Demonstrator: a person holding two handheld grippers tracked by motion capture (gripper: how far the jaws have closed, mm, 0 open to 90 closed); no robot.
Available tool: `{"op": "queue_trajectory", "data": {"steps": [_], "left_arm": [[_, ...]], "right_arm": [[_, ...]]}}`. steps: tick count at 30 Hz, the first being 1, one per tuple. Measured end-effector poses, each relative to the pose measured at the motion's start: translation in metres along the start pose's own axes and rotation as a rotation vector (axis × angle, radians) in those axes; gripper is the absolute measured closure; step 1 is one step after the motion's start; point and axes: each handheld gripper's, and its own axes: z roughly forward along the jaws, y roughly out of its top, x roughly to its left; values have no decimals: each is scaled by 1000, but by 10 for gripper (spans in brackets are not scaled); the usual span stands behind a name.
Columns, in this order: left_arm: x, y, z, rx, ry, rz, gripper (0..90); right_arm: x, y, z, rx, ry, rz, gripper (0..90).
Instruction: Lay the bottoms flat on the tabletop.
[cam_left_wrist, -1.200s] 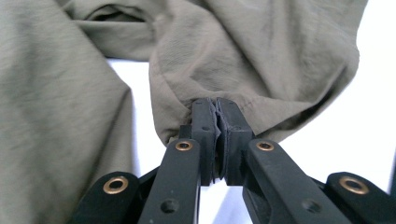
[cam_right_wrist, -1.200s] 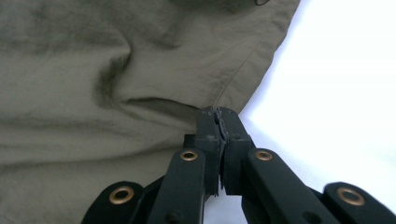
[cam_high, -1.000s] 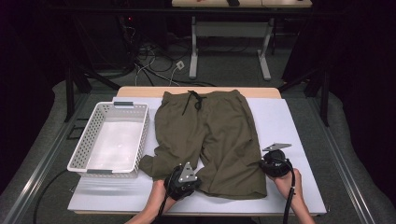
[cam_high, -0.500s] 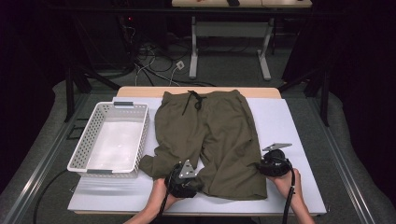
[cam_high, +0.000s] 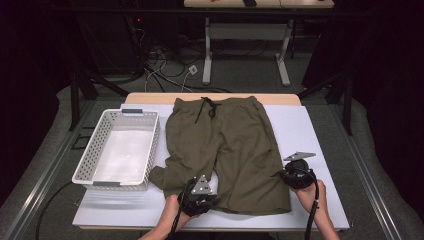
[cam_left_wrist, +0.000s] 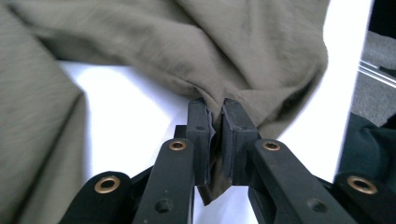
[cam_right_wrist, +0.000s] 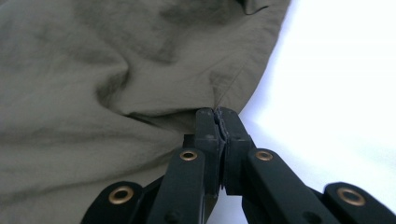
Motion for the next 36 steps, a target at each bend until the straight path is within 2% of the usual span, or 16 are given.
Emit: {"op": "queue_trajectory", "data": {"steps": [3, 5, 7, 10, 13, 15, 18, 20, 23, 25, 31, 34, 36], "left_arm": [[-3, 0, 2, 13, 3, 17, 795], [-2, 1, 1, 18, 22, 26, 718], [0, 3, -1, 13, 49, 28, 582], [1, 5, -4, -5, 68, 32, 449], [2, 5, -3, -15, 71, 33, 395], [3, 5, -1, -15, 70, 37, 413], [7, 1, 9, 2, 43, 56, 555], [9, 0, 10, -16, 31, 48, 673], [10, 1, 10, -15, 18, 44, 783], [7, 2, 10, -13, 8, 43, 823], [-7, 5, 7, -19, -16, 47, 844], [-6, 5, 8, -9, -19, 43, 824], [-4, 4, 7, -7, -8, 43, 774]], "right_arm": [[-3, -3, 6, 35, -29, -11, 848], [-3, -4, 9, 48, -45, -26, 792], [-5, -3, 8, 33, -48, -11, 734], [-9, -3, 7, 24, -41, 25, 642], [-12, -5, 11, 37, -25, 44, 640], [-12, -5, 11, 34, -19, 51, 667], [-10, -5, 12, 27, 3, 43, 769], [-9, -5, 12, 26, 14, 43, 833], [-7, -4, 11, 35, 3, 41, 881], [-6, -3, 8, 32, -15, 28, 889], [-9, 1, -7, 11, -76, 11, 892], [-12, 0, -6, 14, -95, 18, 876], [-12, -1, -2, 33, -113, 8, 832]]}}
